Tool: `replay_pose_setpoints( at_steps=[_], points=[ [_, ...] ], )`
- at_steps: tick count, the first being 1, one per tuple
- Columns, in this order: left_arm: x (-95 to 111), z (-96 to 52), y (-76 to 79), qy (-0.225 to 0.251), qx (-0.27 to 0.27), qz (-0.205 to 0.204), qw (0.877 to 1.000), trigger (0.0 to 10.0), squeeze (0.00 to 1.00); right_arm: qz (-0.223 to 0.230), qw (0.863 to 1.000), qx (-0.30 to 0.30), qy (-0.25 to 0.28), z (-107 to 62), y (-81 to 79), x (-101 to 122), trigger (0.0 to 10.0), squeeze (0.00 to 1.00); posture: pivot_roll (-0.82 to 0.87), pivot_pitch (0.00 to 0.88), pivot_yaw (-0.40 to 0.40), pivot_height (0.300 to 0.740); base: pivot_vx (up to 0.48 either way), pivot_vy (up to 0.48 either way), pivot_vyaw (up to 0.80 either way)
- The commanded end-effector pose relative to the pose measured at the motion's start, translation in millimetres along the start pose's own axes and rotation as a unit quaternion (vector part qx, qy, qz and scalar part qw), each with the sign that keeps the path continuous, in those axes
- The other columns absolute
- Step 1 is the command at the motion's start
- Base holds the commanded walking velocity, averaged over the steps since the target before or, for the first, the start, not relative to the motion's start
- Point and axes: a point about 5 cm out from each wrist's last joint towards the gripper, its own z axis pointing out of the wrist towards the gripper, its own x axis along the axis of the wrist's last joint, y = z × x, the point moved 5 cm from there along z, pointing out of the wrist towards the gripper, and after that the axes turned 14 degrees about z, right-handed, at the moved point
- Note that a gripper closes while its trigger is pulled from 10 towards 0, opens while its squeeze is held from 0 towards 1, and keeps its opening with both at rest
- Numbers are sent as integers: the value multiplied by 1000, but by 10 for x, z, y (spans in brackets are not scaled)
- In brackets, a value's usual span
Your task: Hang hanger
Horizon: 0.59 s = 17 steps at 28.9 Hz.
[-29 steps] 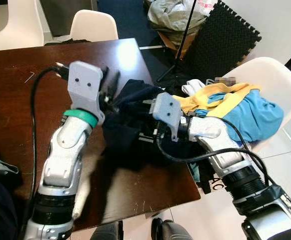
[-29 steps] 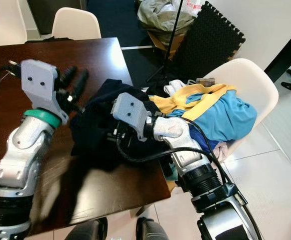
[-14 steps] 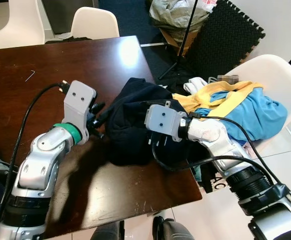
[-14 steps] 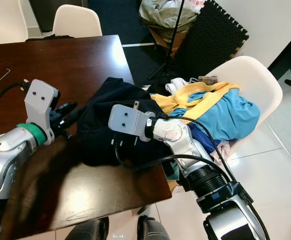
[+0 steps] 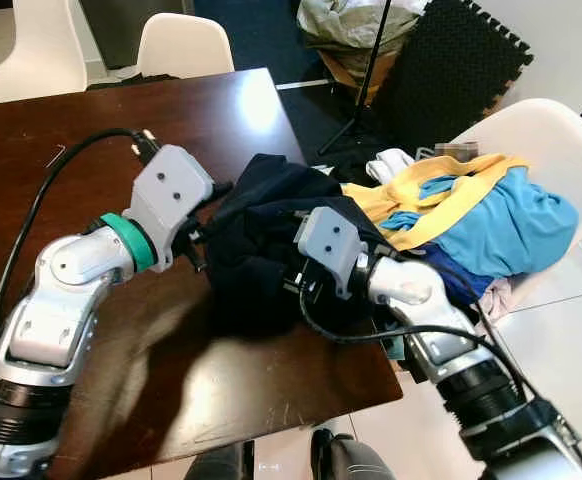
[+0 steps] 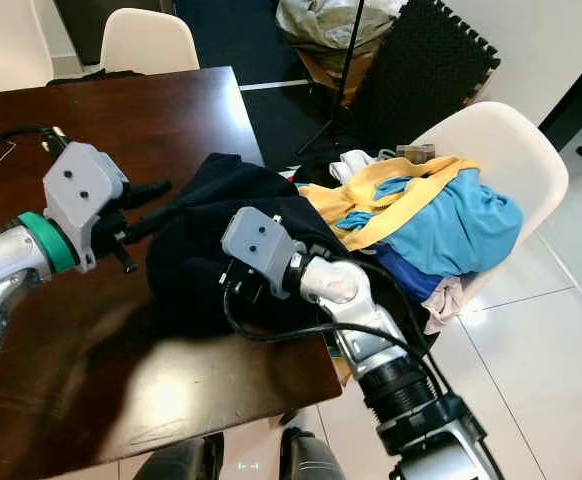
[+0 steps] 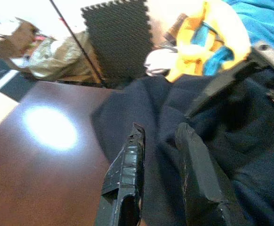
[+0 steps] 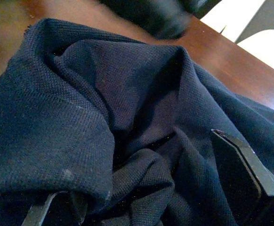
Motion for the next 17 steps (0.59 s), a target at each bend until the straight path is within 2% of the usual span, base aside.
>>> replay_pose_setpoints(
  at_steps=[1, 4, 7, 9, 10, 11, 12, 14, 17],
  points=[
    [-57, -4, 169, -5, -47, -21, 999, 10000, 0, 11, 1000, -11, 4, -28, 2, -16, 10000, 0, 46, 93, 95, 740, 0, 0, 0],
    [-121, 8, 247, -10, -67, -39, 997, 10000, 0, 15, 1000, -20, 6, -40, 19, -32, 10000, 0, 44, 93, 98, 740, 0, 0, 0],
    [-300, 127, 438, -22, -115, -85, 989, 10000, 0, 18, 999, -42, 7, -68, 103, -53, 10000, 0, 42, 94, 99, 740, 0, 0, 0],
    [-522, 211, 564, -63, -133, -117, 982, 10000, 0, 16, 999, -48, 9, -66, 139, -42, 10000, 0, 43, 93, 97, 740, 0, 0, 0],
    [-522, 211, 564, -63, -133, -117, 982, 10000, 0, 16, 999, -48, 9, -66, 139, -42, 10000, 0, 43, 93, 97, 740, 0, 0, 0],
    [-815, 218, 665, -127, -135, -134, 974, 10000, 0, 14, 999, -49, 11, -60, 155, -18, 10000, 0, 38, 93, 98, 740, 0, 0, 0],
    [-815, 218, 665, -127, -135, -134, 974, 10000, 0, 14, 999, -49, 11, -60, 155, -18, 10000, 0, 38, 93, 98, 740, 0, 0, 0],
    [-1035, 134, 723, -182, -132, -138, 964, 10000, 0, 21, 998, -47, 19, -83, 162, 24, 10000, 0, 34, 96, 100, 740, 0, 0, 0],
    [-1139, -5, 759, -217, -134, -141, 957, 10000, 0, 42, 998, -43, 34, -144, 182, 78, 10000, 0, 37, 101, 101, 740, 0, 0, 0]
  ],
)
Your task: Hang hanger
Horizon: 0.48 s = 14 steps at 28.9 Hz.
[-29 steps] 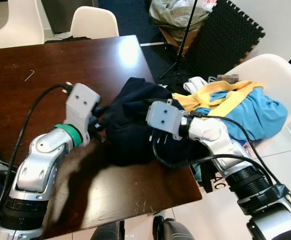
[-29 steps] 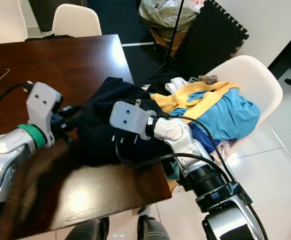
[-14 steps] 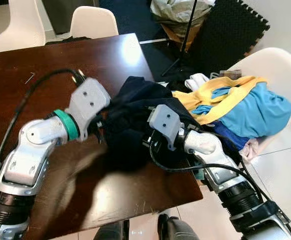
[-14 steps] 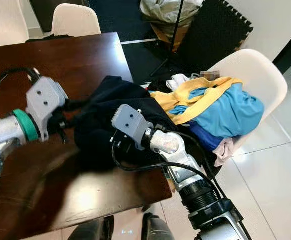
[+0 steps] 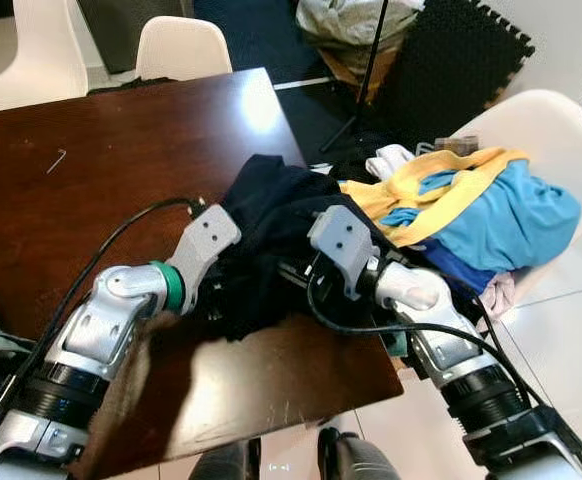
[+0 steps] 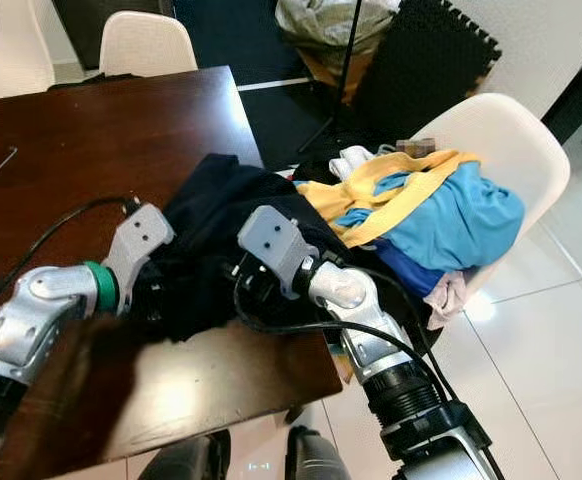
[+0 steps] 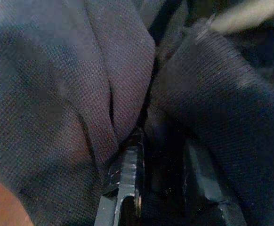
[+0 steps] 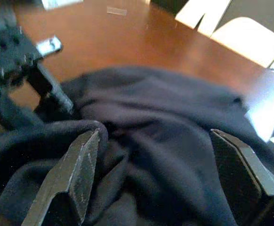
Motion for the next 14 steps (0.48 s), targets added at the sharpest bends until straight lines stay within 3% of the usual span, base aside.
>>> replay_pose_setpoints(
  at_steps=[1, 2, 5, 8, 9, 12, 14],
  points=[
    [-387, -84, 151, -77, -16, -26, 997, 10000, 0, 22, 1000, -2, 16, -76, 51, 66, 10000, 0, 38, 102, 100, 740, 0, 0, 0],
    [-490, -197, 175, -100, -12, -18, 995, 10000, 0, 40, 999, -8, 25, -143, 143, 105, 10000, 0, 40, 104, 100, 740, 0, 0, 0],
    [-562, -259, 180, -113, -8, -16, 993, 10000, 0, 46, 998, -19, 28, -181, 228, 118, 10000, 0, 43, 107, 99, 740, 0, 0, 0],
    [-765, -444, 193, -148, 2, -18, 989, 10000, 0, 57, 995, -72, 31, -287, 543, 123, 10000, 0, 48, 110, 96, 740, 0, 0, 0],
    [-765, -444, 193, -148, 2, -18, 989, 10000, 0, 57, 995, -72, 31, -287, 543, 123, 10000, 0, 48, 110, 96, 740, 0, 0, 0],
    [-958, -664, 279, -188, -9, -2, 982, 10000, 0, 28, 990, -134, -11, -314, 779, -36, 10000, 0, 52, 118, 94, 740, 0, 0, 0],
    [-1072, -812, 372, -220, -32, 29, 975, 10000, 0, 12, 989, -141, -37, -277, 763, -156, 10000, 0, 53, 121, 95, 740, 0, 0, 0]
  ],
)
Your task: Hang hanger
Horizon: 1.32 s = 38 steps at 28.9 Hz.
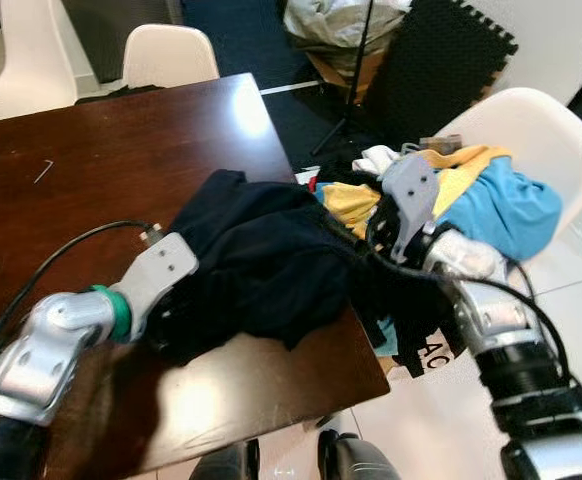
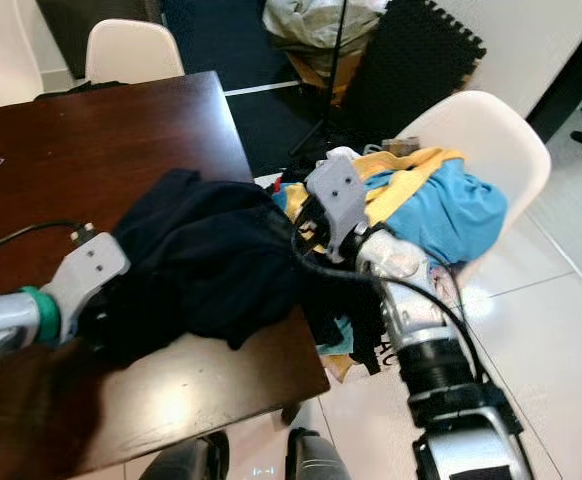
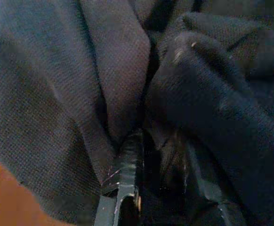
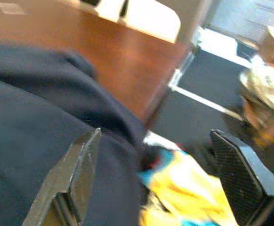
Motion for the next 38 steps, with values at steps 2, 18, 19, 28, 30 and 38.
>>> replay_pose_setpoints(
  at_steps=[2, 18, 19, 28, 30, 38],
  points=[
    [-575, -122, 402, -119, -72, 13, 990, 10000, 0, -34, 998, 12, -53, 41, -157, -295, 10000, 0, 56, 123, 94, 740, 0, 0, 0],
    [-376, -126, 328, -89, -50, 37, 994, 10000, 0, 23, 982, 160, -101, 227, -1319, -770, 10000, 0, 49, 121, 74, 740, 0, 0, 0],
    [-248, -98, 250, -59, -30, 37, 997, 10000, 0, 39, 978, 175, -102, 218, -1416, -793, 10000, 0, 46, 118, 70, 740, 0, 0, 0],
    [536, -221, -349, 131, 103, -11, 986, 10000, 0, 44, 972, 206, -101, 195, -1641, -818, 10000, 0, 36, 111, 60, 740, 0, 0, 0],
    [1022, -553, -652, 258, 146, -31, 955, 10000, 0, 46, 970, 221, -93, 217, -1759, -771, 10000, 0, 35, 104, 54, 740, 0, 0, 0],
    [1598, -1040, -730, 411, 142, -21, 900, 10000, 0, 62, 961, 260, -67, 300, -2038, -606, 10000, 0, 39, 94, 49, 740, 0, 0, 0]
  ],
)
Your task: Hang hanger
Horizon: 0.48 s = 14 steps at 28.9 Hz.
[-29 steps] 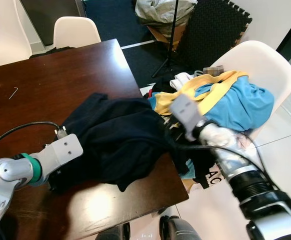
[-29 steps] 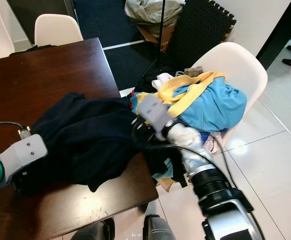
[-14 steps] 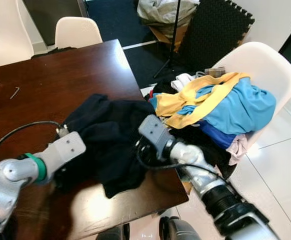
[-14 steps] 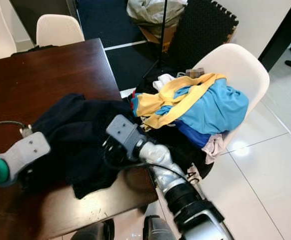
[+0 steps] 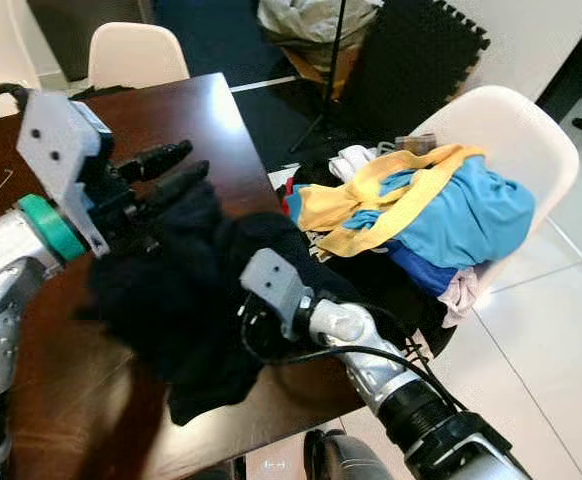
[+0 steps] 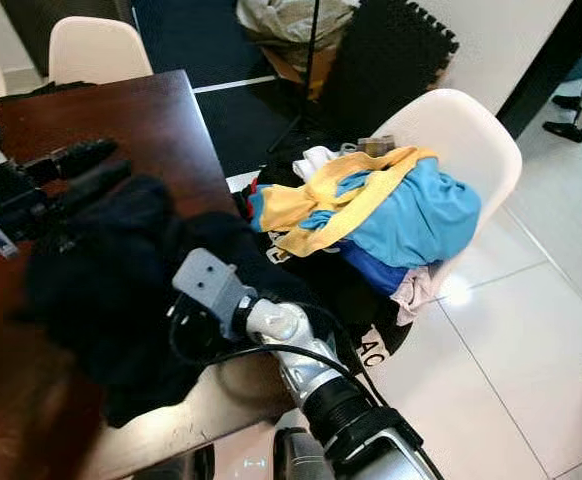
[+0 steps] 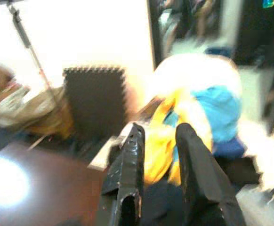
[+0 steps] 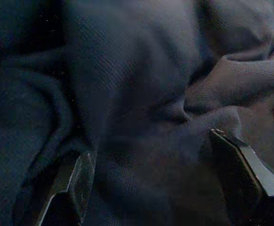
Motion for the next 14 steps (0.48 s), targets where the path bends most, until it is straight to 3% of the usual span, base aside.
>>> replay_pose_setpoints(
  at_steps=[1, 6, 7, 9, 11, 13, 14],
  points=[
    [218, 23, -5, 48, 0, -8, 999, 10000, 0, 12, 999, 52, 13, 122, -258, 77, 10000, 0, 43, 89, 44, 740, 0, 0, 0],
    [298, 71, 0, 72, 4, -20, 997, 10000, 0, 28, 995, 86, 47, 191, -408, 284, 10000, 0, 44, 85, 41, 740, 0, 0, 0],
    [302, 105, -9, 76, 11, -22, 997, 10000, 0, 58, 987, 118, 88, 215, -512, 541, 10000, 0, 43, 81, 40, 740, 0, 0, 0],
    [284, 125, 0, 75, 13, -28, 997, 10000, 0, 87, 978, 144, 124, 199, -571, 776, 10000, 0, 42, 78, 39, 740, 0, 0, 0],
    [282, 125, 4, 73, 13, -32, 997, 10000, 0, 93, 975, 147, 137, 190, -572, 859, 10000, 0, 42, 78, 39, 740, 0, 0, 0],
    [277, 131, 2, 71, 15, -41, 997, 10000, 0, 161, 959, 139, 186, 119, -436, 1141, 10000, 0, 40, 78, 38, 740, 0, 0, 0],
    [277, 131, 2, 71, 15, -41, 997, 10000, 0, 161, 959, 139, 186, 119, -436, 1141, 10000, 0, 40, 78, 38, 740, 0, 0, 0]
  ],
)
